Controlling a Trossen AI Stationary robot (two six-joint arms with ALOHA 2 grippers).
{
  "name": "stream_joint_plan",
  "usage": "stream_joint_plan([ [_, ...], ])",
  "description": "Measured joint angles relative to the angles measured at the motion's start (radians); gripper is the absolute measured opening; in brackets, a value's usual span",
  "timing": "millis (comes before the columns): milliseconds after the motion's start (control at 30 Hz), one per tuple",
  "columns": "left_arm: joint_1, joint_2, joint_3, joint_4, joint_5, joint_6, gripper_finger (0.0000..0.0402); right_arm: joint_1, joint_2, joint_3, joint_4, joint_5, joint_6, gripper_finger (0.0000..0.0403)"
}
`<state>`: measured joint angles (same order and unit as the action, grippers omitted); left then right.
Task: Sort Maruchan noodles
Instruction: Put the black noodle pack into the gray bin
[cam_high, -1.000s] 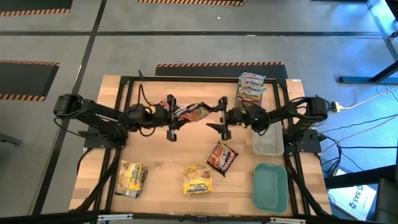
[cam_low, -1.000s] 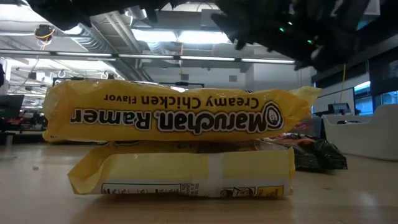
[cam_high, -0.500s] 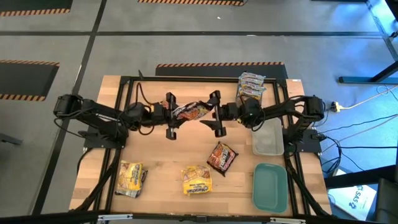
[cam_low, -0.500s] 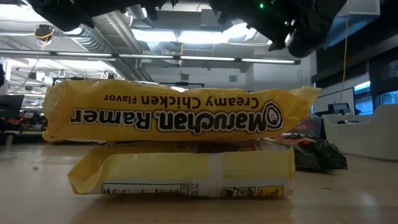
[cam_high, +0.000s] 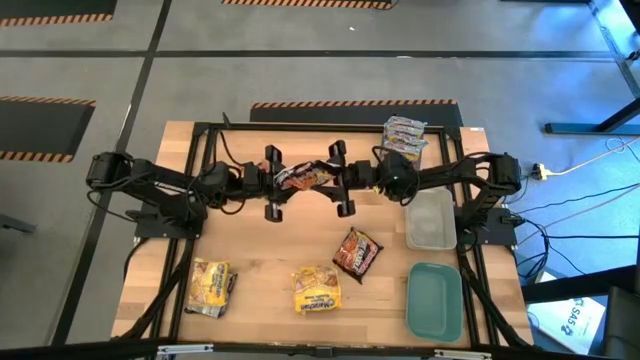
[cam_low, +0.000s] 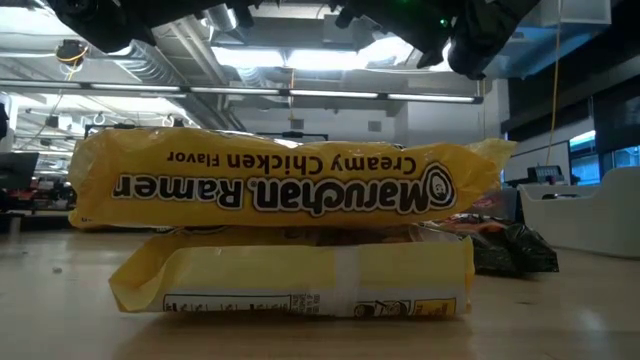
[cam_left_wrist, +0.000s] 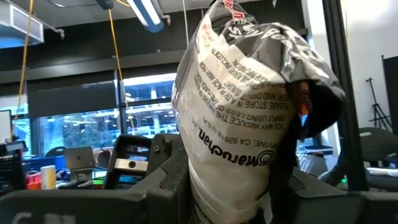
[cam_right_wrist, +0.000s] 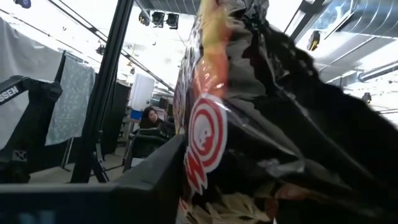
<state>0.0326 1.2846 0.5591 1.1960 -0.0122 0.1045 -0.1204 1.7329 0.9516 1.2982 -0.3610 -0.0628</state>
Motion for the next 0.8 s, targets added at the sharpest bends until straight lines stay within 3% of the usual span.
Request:
stream_joint_plan([
  [233, 0.0, 0.0, 0.0, 0.0, -0.002, -0.011, 0.013, 0.0, 0.0, 0.0, 0.0, 0.001, -0.022, 0.0119],
  [500, -0.001, -0.009, 0.0, -0.051, -0.025, -0.076, 0.0193, 0.0, -0.001, -0.001, -0.017, -0.004, -0.05, 0.012],
  [667, -0.01, -0.088, 0.0, -0.216, -0.081, -0.073, 0.0217, -0.001, -0.047, -0.001, -0.156, 0.002, -0.072, 0.0116],
  [800, -0.01, -0.195, 0.0, -0.466, -0.151, -0.068, 0.0219, -0.001, -0.105, -0.001, -0.348, 0.032, -0.129, 0.0117],
])
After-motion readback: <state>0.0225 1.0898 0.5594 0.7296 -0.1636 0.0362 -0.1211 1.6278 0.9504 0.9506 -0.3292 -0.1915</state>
